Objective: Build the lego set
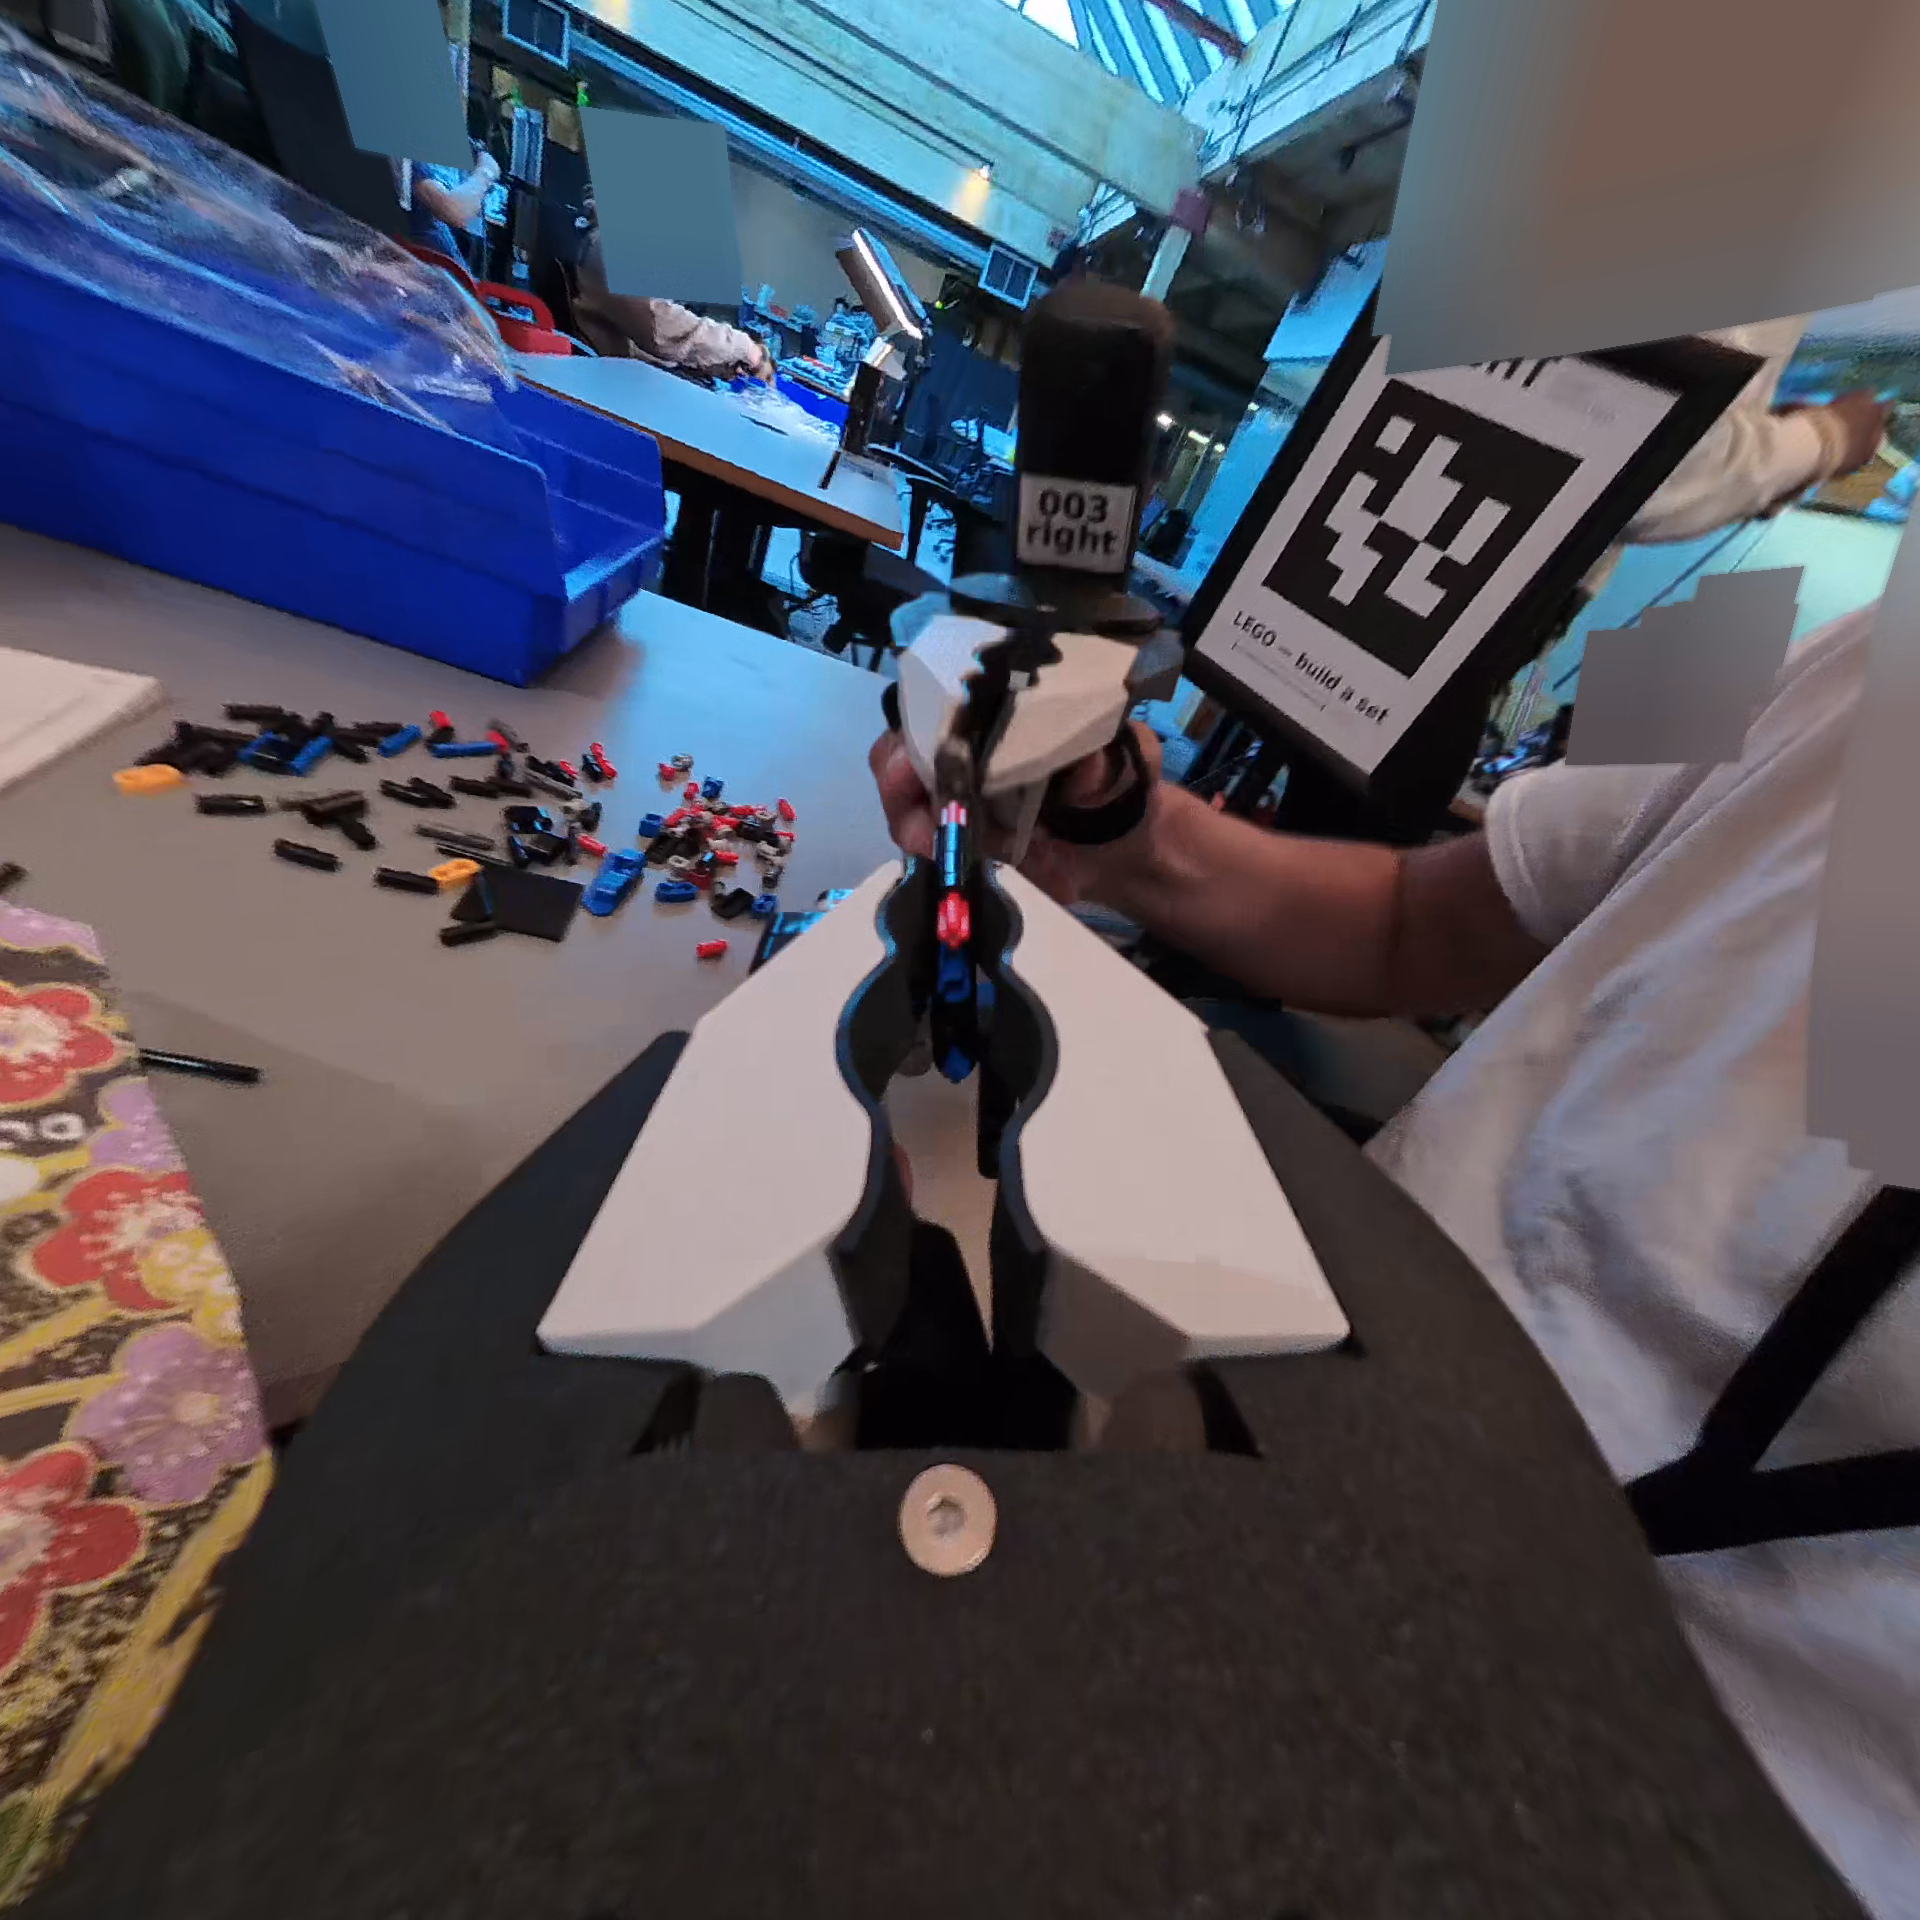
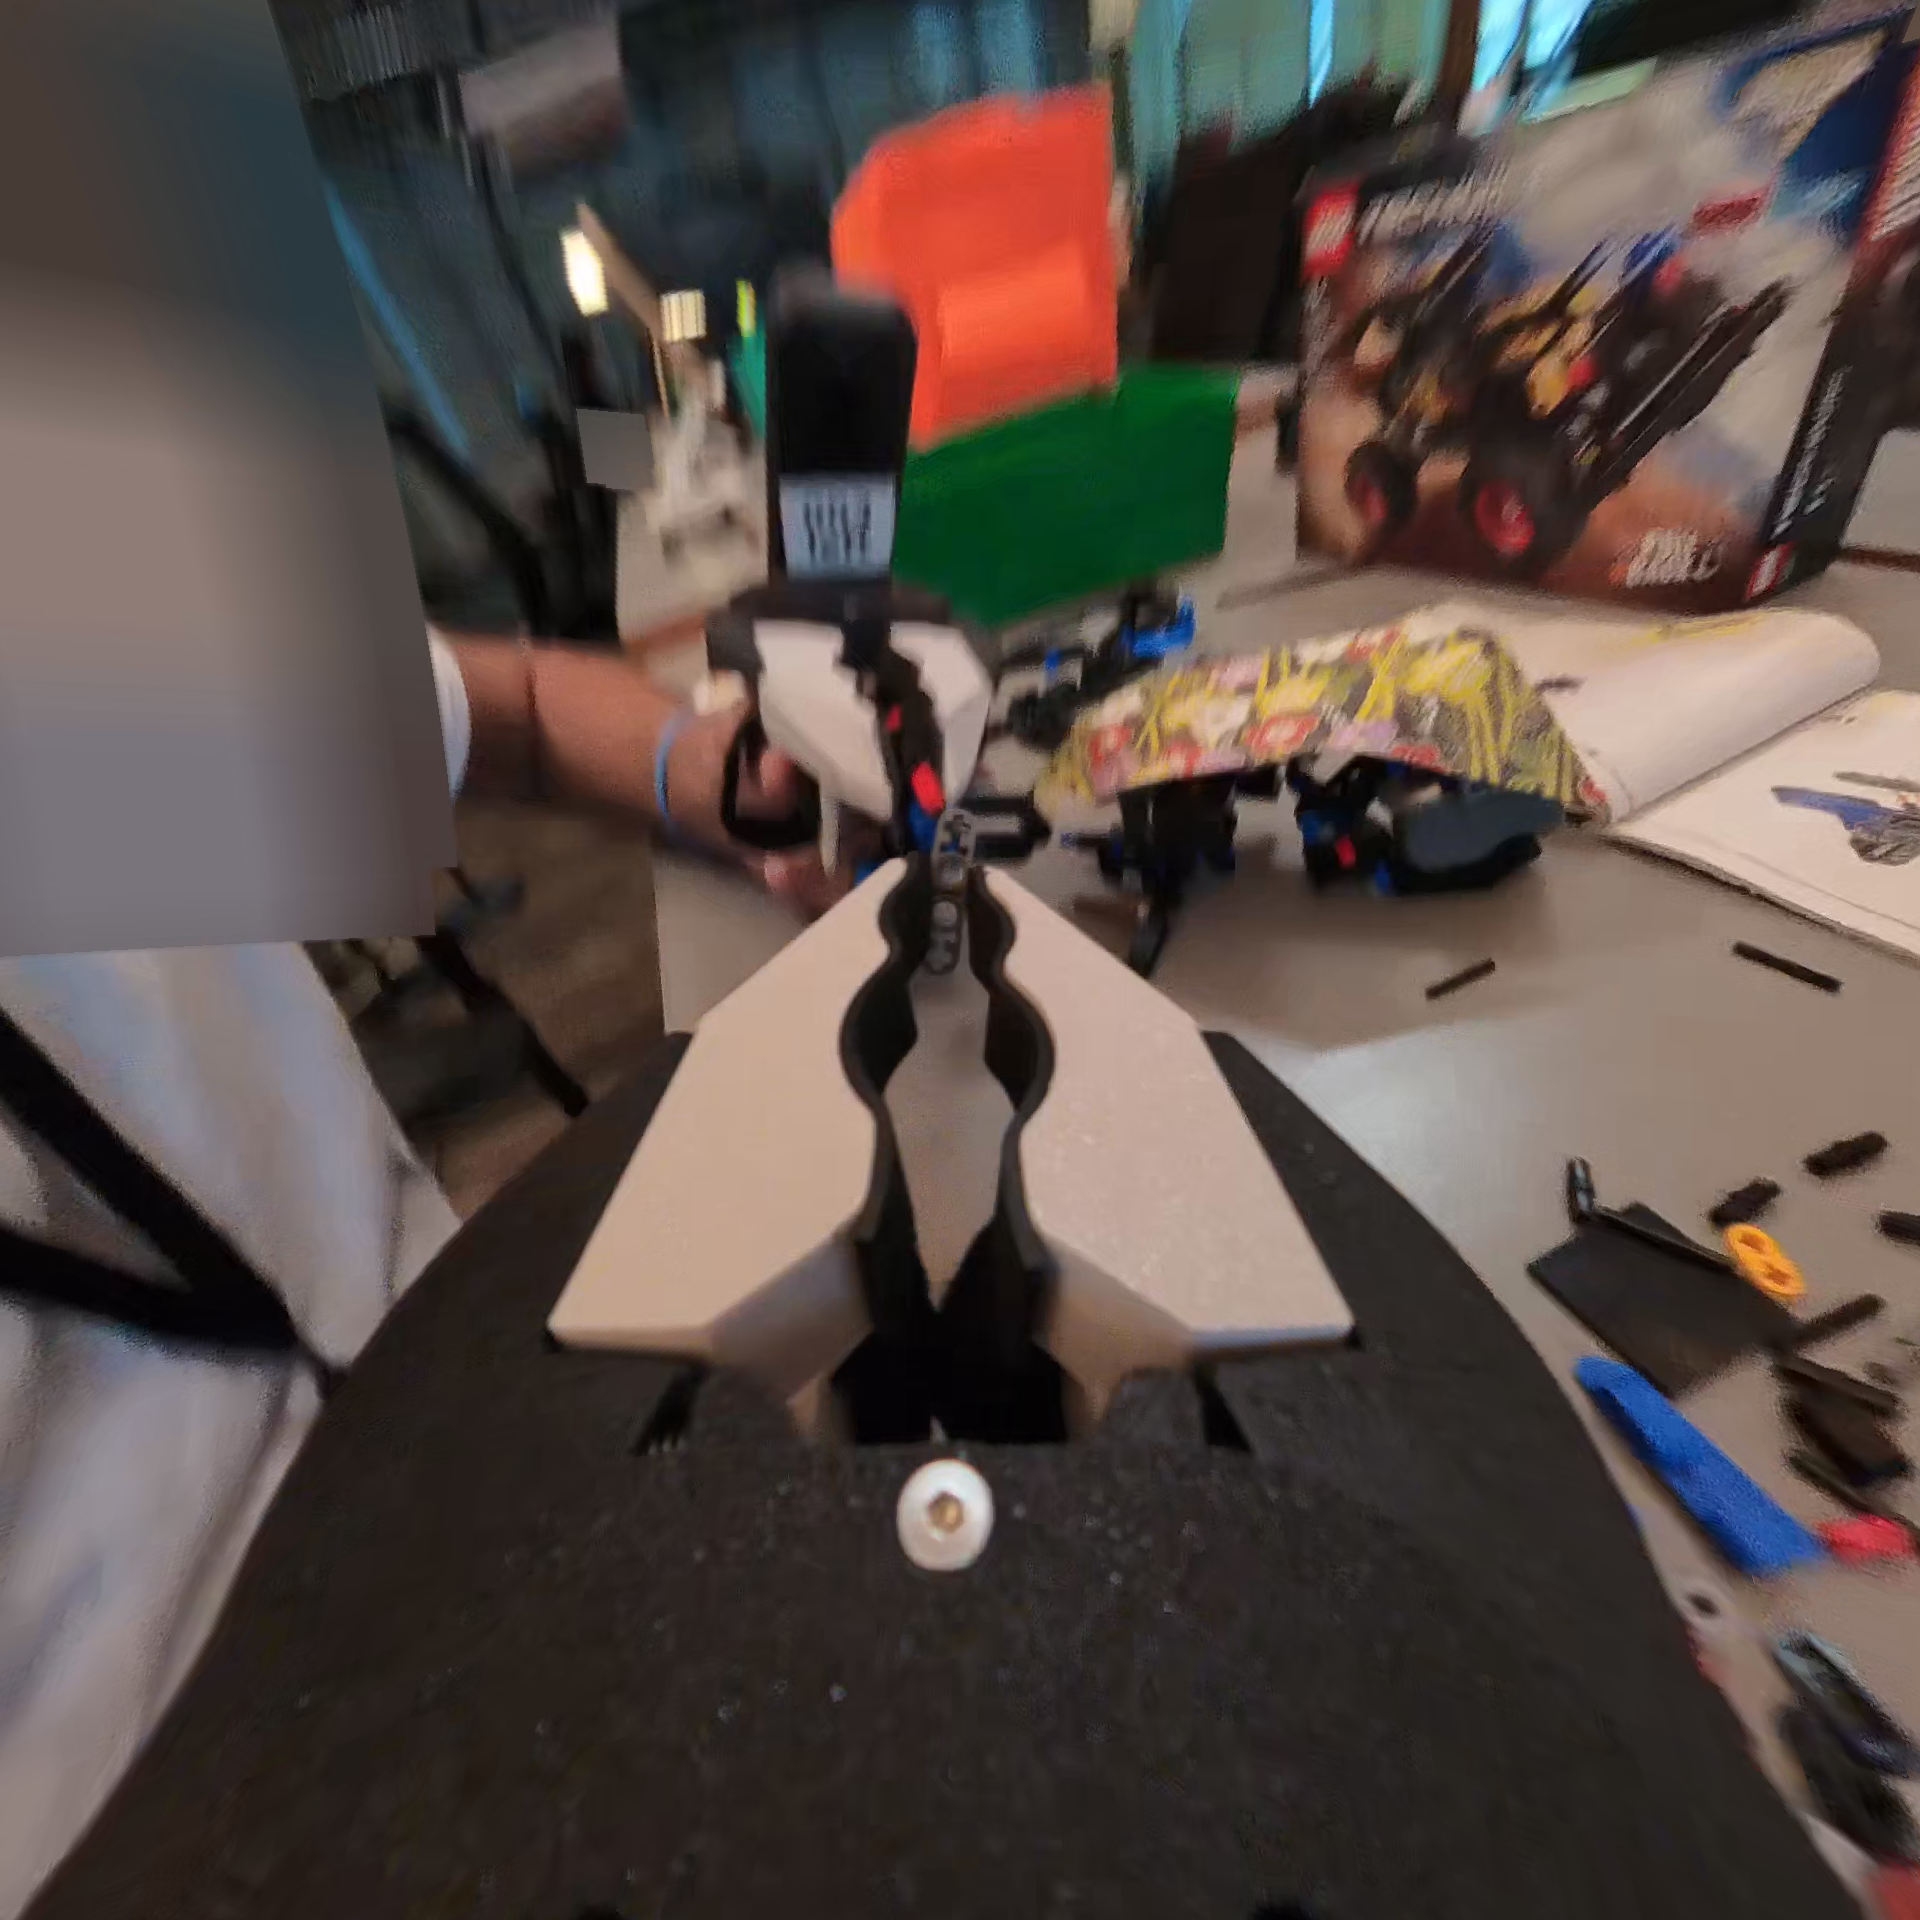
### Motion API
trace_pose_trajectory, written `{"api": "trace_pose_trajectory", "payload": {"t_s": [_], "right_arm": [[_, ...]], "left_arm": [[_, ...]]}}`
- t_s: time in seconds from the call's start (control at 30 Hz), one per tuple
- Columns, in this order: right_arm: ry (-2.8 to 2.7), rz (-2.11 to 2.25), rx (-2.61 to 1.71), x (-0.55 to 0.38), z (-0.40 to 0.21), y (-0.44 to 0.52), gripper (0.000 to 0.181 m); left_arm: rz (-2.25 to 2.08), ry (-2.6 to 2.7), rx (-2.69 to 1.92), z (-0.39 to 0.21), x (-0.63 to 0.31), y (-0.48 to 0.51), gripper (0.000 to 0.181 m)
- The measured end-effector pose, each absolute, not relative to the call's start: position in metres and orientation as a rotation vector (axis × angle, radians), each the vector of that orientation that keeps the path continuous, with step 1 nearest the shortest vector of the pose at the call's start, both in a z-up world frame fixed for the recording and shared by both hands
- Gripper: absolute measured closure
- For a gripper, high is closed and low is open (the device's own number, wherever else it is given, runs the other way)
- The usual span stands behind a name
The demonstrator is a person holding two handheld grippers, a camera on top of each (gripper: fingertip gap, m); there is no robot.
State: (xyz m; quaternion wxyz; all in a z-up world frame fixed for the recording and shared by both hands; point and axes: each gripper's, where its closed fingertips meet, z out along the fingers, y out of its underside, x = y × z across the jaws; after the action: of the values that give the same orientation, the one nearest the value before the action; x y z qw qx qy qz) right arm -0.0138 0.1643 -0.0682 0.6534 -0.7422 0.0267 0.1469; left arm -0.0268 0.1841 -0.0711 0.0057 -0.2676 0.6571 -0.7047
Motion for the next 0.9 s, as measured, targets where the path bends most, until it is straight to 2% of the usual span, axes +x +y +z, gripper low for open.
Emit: {"api": "trace_pose_trajectory", "payload": {"t_s": [0.13, 0.9], "right_arm": [[0.119, 0.453, -1.535, -0.025, -0.063, 0.173, 0.176], [0.156, 0.563, -1.485, -0.026, -0.071, 0.180, 0.176]], "left_arm": [[-2.268, 2.055, -0.873, -0.071, -0.029, 0.182, 0.177], [-2.225, 2.099, -0.857, -0.073, -0.030, 0.182, 0.177]]}}
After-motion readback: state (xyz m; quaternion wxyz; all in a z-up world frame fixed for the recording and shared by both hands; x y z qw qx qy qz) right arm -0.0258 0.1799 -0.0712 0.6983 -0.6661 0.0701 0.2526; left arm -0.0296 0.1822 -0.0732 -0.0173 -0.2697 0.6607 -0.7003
